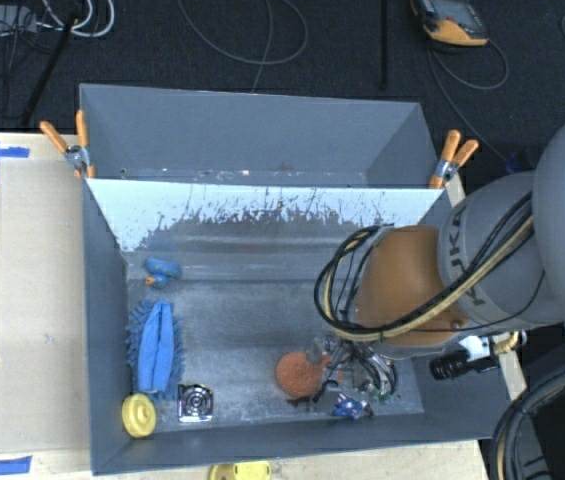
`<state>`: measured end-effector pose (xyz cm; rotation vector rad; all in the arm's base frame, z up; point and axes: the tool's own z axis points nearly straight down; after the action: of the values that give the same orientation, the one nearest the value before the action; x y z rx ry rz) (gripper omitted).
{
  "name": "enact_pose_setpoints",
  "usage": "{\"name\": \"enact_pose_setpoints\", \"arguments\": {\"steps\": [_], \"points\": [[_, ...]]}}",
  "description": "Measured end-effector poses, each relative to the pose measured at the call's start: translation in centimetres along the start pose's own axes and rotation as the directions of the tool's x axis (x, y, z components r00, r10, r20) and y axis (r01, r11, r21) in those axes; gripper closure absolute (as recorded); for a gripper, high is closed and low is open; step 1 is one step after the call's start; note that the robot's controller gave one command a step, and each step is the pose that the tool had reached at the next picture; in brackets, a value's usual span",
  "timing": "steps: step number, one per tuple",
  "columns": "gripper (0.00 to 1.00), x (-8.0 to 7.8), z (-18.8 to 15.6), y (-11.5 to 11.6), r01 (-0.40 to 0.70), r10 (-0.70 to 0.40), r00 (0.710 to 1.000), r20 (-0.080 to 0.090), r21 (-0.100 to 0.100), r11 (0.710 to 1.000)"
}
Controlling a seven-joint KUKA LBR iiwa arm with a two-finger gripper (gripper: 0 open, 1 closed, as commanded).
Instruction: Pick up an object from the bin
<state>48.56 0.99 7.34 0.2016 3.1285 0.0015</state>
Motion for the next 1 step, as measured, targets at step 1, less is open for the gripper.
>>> {"name": "enact_pose_setpoints", "arguments": {"steps": [1], "points": [[1.00, -7.24, -12.02, -2.21, 0.018, -0.018, 1.000, -0.005, 0.001, 1.000]]}}
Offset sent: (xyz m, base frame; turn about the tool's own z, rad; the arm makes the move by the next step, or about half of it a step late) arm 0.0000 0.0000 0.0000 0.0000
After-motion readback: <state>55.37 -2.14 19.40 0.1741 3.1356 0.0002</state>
